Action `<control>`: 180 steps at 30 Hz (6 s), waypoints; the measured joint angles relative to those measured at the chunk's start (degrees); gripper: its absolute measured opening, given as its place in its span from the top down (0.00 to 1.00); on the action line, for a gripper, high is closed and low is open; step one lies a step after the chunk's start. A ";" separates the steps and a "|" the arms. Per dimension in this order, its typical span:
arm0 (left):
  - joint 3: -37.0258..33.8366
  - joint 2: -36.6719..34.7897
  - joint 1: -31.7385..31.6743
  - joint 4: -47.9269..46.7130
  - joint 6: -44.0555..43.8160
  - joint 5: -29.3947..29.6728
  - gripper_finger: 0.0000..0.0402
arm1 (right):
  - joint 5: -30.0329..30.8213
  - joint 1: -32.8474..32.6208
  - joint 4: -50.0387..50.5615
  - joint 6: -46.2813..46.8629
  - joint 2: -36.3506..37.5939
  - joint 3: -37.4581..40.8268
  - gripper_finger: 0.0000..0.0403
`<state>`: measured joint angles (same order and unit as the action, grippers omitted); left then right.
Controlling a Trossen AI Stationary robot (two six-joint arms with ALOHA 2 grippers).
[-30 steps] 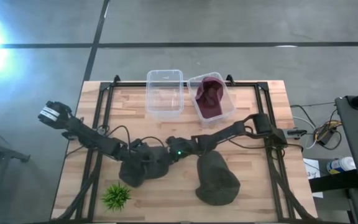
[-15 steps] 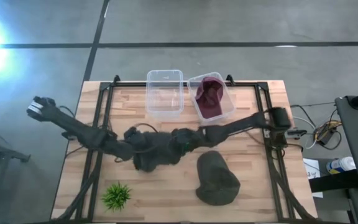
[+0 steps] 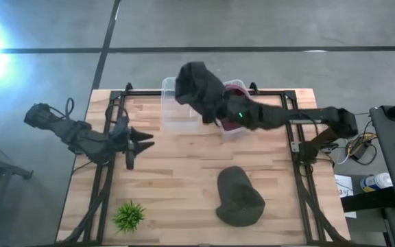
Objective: Pick & Place hat
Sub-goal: Put the left black cap into the left transparent bin, then put the black cap into the left transparent bin
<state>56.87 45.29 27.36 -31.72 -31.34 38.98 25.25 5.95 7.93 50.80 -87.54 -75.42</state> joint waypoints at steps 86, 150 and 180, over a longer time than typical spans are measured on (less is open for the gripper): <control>-20.72 39.59 -24.05 45.59 -18.66 -51.69 0.68 | -17.57 -32.78 15.71 5.86 -25.85 4.09 0.43; -7.08 2.40 -16.95 30.57 23.07 19.64 0.99 | 21.62 -28.39 32.67 -2.99 7.08 -3.69 0.43; 33.77 54.03 -42.64 -21.41 16.81 -13.13 0.97 | 18.10 -27.07 43.54 16.63 1.74 -2.92 0.43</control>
<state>90.64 99.32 -15.28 -53.13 -14.53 25.85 43.35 -21.12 51.48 67.42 -85.80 -78.34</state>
